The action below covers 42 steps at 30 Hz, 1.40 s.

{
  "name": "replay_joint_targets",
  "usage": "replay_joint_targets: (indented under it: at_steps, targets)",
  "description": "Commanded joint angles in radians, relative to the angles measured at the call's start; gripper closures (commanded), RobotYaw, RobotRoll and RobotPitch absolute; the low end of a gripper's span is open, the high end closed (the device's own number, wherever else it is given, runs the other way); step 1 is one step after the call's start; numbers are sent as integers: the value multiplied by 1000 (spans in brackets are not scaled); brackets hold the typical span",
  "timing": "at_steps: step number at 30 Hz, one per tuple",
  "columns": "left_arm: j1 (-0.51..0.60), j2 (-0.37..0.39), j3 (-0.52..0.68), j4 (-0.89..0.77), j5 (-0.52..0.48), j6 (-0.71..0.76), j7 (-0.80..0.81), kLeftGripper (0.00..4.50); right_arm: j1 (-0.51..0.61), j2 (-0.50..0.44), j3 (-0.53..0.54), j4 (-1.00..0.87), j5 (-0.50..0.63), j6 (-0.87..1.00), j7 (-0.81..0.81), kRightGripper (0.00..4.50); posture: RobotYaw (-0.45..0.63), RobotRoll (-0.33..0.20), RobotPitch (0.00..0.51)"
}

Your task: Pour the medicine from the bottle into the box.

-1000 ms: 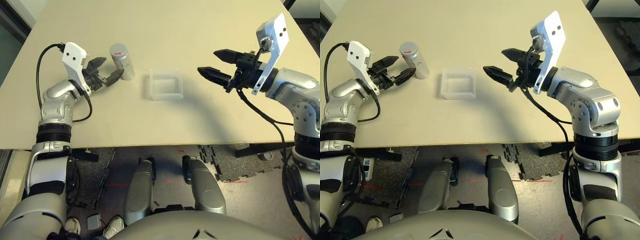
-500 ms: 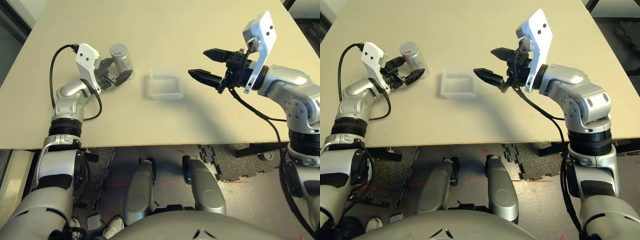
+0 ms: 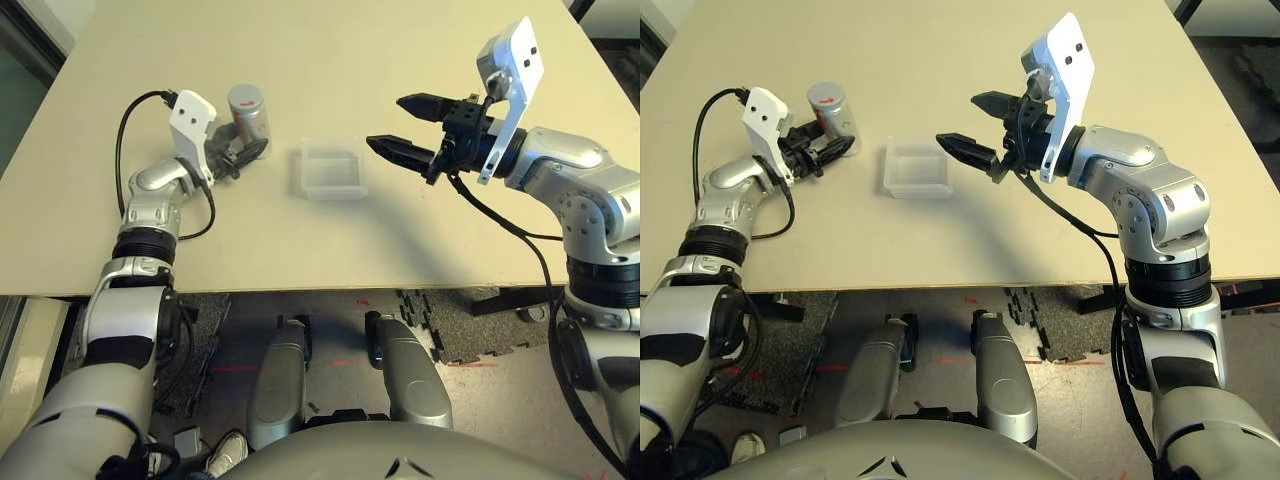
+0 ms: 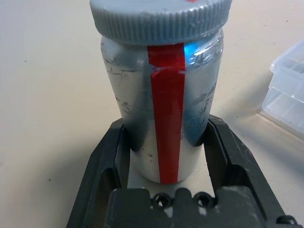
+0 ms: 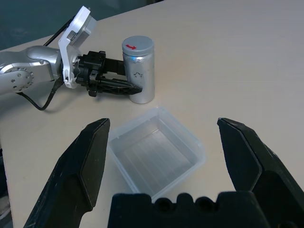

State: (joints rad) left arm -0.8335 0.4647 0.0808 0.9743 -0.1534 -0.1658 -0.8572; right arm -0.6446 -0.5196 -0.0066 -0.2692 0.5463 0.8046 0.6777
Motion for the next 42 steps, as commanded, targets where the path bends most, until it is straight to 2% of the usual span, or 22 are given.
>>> replay_joint_targets:
  at_steps: [1, 6, 12, 16, 21, 28, 42]
  targets:
    - [-17, -16, -10, 10, 5, -13, -43, 2103, -2, -4, 7, 0, -10, -16, 3, 0, -73, 0, 208]
    - [-36, -22, -10, -129, -44, 73, -138, 2103, -42, 16, 11, 6, -26, -35, -16, 0, -62, 0, 191]
    - [-23, -30, -48, -393, -101, 271, -222, 2103, -129, 47, 21, 24, -41, -41, -43, 0, -43, 0, 178]
    - [-8, -30, -79, -493, -117, 351, -251, 2103, -174, 60, 39, 28, -48, -33, -41, 0, -43, 0, 173]
    - [-5, -58, -112, -509, -117, 384, -268, 2103, -215, 66, 79, 49, -66, -37, -22, 0, -55, 0, 165]
    - [-26, -95, -143, -438, -90, 321, -279, 2103, -238, 60, 125, 69, -91, -48, 23, 0, -75, 0, 160]
    - [-28, -100, -182, -460, -78, 280, -301, 2103, -240, 74, 130, 110, -131, -27, 20, 0, -70, 0, 162]
